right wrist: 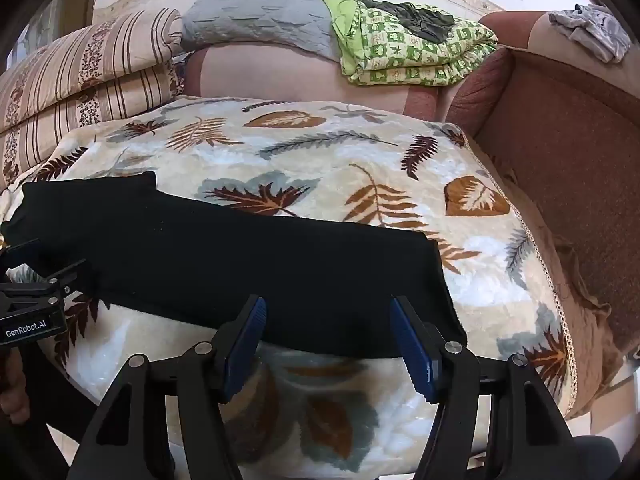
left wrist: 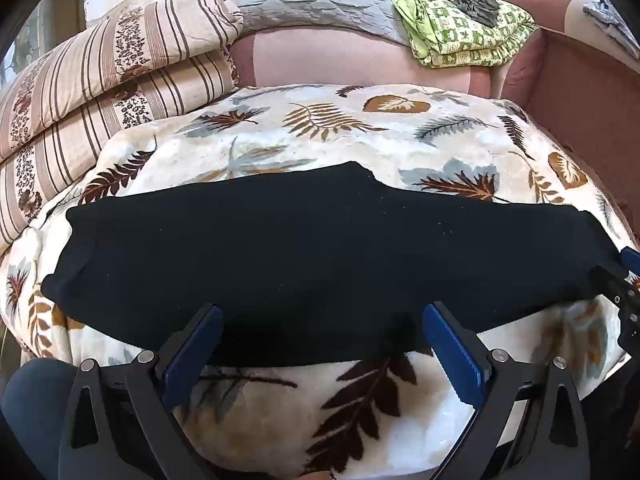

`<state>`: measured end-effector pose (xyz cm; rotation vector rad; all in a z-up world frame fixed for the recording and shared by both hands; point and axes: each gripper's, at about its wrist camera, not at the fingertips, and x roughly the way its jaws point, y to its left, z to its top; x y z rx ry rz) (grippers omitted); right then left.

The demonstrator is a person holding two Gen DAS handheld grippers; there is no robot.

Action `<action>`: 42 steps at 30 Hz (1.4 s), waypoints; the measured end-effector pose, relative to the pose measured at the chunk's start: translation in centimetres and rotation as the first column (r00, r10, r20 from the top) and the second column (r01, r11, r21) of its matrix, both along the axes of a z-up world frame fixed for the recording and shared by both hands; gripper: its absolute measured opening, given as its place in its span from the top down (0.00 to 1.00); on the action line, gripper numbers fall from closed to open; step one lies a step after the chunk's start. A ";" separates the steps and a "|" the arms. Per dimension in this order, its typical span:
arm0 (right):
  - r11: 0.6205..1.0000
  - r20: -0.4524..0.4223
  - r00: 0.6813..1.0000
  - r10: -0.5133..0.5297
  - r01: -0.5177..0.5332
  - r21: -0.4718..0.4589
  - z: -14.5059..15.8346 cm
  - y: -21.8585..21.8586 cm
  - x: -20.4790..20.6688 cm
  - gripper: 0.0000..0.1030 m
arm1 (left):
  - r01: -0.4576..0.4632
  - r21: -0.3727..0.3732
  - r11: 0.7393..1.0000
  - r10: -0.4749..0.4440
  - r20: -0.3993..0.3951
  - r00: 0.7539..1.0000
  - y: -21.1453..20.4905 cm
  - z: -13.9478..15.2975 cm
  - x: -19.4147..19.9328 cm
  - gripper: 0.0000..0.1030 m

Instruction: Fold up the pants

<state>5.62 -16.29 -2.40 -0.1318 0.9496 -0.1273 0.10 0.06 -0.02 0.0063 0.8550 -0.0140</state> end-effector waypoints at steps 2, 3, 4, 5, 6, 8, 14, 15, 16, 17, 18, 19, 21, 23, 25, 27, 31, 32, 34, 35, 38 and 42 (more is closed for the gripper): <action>1.000 0.005 1.000 0.000 0.000 0.004 0.0 0.0 0.0 0.36 | 0.001 0.012 1.000 -0.001 0.016 1.000 -0.1 0.0 -0.1 0.03; 1.000 0.006 1.000 0.000 0.000 0.004 0.0 0.0 0.0 0.36 | 0.001 0.012 1.000 -0.001 0.012 1.000 0.0 0.0 -0.1 0.03; 1.000 0.007 1.000 -0.001 0.001 0.006 0.0 -0.1 0.0 0.36 | 0.002 0.011 1.000 -0.002 0.012 1.000 0.0 0.0 -0.1 0.03; 1.000 0.005 1.000 0.000 0.000 0.005 0.0 -0.1 0.0 0.36 | 0.003 0.010 1.000 -0.003 0.012 1.000 0.1 0.0 -0.1 0.03; 1.000 0.004 1.000 -0.001 0.001 0.002 0.0 -0.1 0.0 0.36 | 0.002 0.010 1.000 -0.002 0.012 1.000 0.1 -0.1 -0.1 0.03; 1.000 0.002 1.000 0.000 0.000 0.003 -0.1 -0.1 0.0 0.36 | 0.001 0.008 1.000 -0.001 0.013 1.000 0.0 0.0 -0.1 0.03; 1.000 0.000 1.000 0.001 -0.001 0.005 0.1 0.0 0.1 0.34 | 0.001 0.011 1.000 -0.001 0.014 1.000 0.0 0.0 -0.1 0.03; 1.000 -0.001 1.000 0.002 -0.002 0.006 0.1 0.0 0.1 0.34 | 0.001 0.013 1.000 -0.002 0.016 1.000 -0.1 0.0 -0.2 0.03; 1.000 -0.002 1.000 0.003 -0.003 0.006 0.2 0.0 0.1 0.34 | 0.002 0.017 1.000 -0.003 0.015 1.000 -0.2 0.0 -0.2 0.03; 1.000 -0.003 1.000 0.005 -0.005 0.007 -0.2 -0.4 0.1 0.34 | 0.002 0.020 1.000 -0.003 0.015 1.000 -0.2 0.0 -0.2 0.03; 1.000 -0.003 1.000 0.005 -0.005 0.007 -0.2 -0.3 0.3 0.34 | 0.002 0.023 1.000 -0.003 0.014 1.000 -0.3 -0.1 -0.1 0.03; 1.000 -0.003 1.000 0.004 -0.004 0.005 -0.2 -0.2 0.3 0.34 | 0.002 0.025 1.000 -0.003 0.013 1.000 -0.3 -0.1 -0.1 0.03; 1.000 0.004 1.000 0.004 -0.004 0.013 -0.4 -0.2 -0.2 0.34 | 0.004 0.027 1.000 -0.004 0.013 1.000 -0.3 -0.1 -0.1 0.03; 1.000 0.009 1.000 0.004 -0.004 0.026 -0.4 -0.3 -0.2 0.34 | 0.003 0.024 1.000 -0.003 0.013 1.000 -0.3 -0.2 -0.1 0.03; 1.000 0.010 1.000 0.009 -0.009 0.022 -0.3 -0.1 0.0 0.34 | 0.002 0.023 1.000 -0.002 0.013 1.000 -0.3 -0.2 -0.1 0.03; 1.000 0.010 1.000 0.018 -0.019 0.018 -0.3 0.1 0.0 0.34 | 0.002 0.024 1.000 -0.002 0.013 1.000 -0.3 -0.2 -0.1 0.03; 0.999 0.018 0.999 0.040 -0.040 0.009 -0.2 0.6 -0.2 0.33 | 0.001 0.024 1.000 -0.001 0.012 1.000 -0.3 -0.2 -0.1 0.03; 0.999 0.018 0.999 0.042 -0.043 0.008 -0.2 0.7 -0.2 0.33 | 0.001 0.024 1.000 -0.002 0.011 1.000 -0.3 -0.2 -0.1 0.03; 0.999 0.018 0.999 0.045 -0.045 0.008 -0.2 0.8 -0.2 0.33 | 0.001 0.024 1.000 -0.001 0.010 1.000 -0.3 -0.2 -0.1 0.03; 0.999 0.017 0.999 0.044 -0.044 0.007 -0.2 0.8 -0.2 0.33 | 0.001 0.024 1.000 -0.001 0.009 1.000 -0.3 -0.2 0.0 0.03; 0.999 0.021 0.999 0.042 -0.042 0.004 -0.2 0.9 -0.3 0.33 | 0.001 0.024 1.000 -0.001 0.007 1.000 -0.2 -0.3 0.0 0.03; 0.999 0.023 0.999 0.038 -0.038 0.005 -0.2 0.8 -0.3 0.32 | 0.000 0.026 1.000 0.000 0.007 1.000 -0.2 -0.4 0.0 0.03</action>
